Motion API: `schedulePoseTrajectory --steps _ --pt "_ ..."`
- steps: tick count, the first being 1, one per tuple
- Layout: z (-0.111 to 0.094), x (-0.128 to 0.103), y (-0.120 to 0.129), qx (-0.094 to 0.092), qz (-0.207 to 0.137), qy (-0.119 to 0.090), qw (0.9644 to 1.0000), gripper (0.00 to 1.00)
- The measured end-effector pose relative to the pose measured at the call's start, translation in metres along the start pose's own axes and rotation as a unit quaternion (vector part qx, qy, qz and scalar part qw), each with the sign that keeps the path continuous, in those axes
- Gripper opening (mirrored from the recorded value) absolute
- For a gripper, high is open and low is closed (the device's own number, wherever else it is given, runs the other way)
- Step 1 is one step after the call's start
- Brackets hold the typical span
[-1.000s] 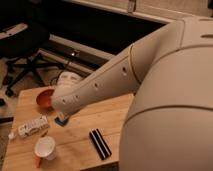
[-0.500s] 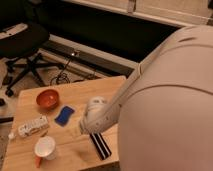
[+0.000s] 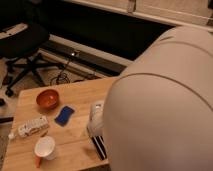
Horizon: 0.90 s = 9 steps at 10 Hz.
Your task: Place the eraser in the ceramic cup
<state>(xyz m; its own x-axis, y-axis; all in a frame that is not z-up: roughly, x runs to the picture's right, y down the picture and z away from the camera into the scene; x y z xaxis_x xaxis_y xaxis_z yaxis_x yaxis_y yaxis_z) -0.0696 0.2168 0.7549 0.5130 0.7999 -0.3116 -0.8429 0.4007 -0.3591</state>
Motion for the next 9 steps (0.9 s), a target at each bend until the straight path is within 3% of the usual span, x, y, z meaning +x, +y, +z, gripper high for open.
schedulePoseTrajectory --steps 2,5,9 --pt "0.006 -0.009 0.009 0.028 -0.016 0.019 0.9993 0.8" --pt "0.013 -0.011 0.024 0.031 -0.013 0.039 0.9987 0.8" --pt "0.015 -0.003 0.02 0.032 0.003 0.059 0.9978 0.8"
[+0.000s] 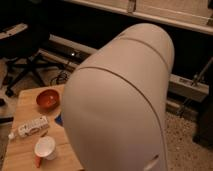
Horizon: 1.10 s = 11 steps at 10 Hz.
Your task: Place the eraser in the ceramic cup
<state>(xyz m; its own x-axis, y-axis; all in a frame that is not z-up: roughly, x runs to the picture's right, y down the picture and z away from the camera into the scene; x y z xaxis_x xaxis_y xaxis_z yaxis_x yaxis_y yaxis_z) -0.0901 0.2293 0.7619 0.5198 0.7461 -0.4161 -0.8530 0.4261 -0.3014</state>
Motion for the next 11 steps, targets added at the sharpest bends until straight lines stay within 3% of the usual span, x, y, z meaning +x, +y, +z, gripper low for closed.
schedulePoseTrajectory --steps 4,6,8,11 --pt "0.017 0.007 0.008 -0.024 -0.008 0.021 0.9995 0.8" --pt "0.024 0.013 0.004 -0.027 -0.017 0.04 0.9987 0.8" --pt "0.022 0.024 -0.009 -0.013 -0.027 0.074 0.9968 0.8" --pt "0.014 0.028 -0.018 -0.007 -0.051 0.128 0.9904 0.8"
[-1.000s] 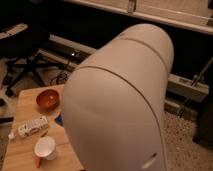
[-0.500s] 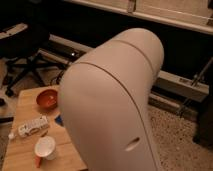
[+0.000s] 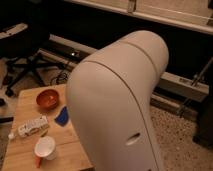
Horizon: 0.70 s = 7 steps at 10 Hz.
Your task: Place the eraser in the ceramic cup
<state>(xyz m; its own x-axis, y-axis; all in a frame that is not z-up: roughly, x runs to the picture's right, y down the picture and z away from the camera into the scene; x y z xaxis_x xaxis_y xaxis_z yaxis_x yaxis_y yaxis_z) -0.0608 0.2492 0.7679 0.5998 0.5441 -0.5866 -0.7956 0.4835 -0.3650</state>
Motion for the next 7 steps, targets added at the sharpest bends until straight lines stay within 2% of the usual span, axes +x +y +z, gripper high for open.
schedulePoseTrajectory --steps 4,7 --pt "-0.004 -0.023 -0.001 -0.009 -0.026 0.034 0.999 0.8" --pt "0.001 -0.027 -0.004 -0.015 -0.023 0.045 0.9986 0.8"
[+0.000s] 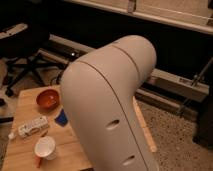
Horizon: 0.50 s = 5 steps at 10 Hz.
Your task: Place the eraser in the ceramic cup
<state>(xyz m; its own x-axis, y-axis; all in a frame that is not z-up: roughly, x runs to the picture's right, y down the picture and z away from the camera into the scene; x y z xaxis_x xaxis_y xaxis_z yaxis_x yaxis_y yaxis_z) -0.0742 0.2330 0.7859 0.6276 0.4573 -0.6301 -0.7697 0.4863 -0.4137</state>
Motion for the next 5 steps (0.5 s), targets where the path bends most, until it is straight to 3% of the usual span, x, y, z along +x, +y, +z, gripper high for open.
schedulePoseTrajectory --steps 5 --pt "0.018 -0.001 0.001 -0.012 0.009 0.0 0.9999 0.8"
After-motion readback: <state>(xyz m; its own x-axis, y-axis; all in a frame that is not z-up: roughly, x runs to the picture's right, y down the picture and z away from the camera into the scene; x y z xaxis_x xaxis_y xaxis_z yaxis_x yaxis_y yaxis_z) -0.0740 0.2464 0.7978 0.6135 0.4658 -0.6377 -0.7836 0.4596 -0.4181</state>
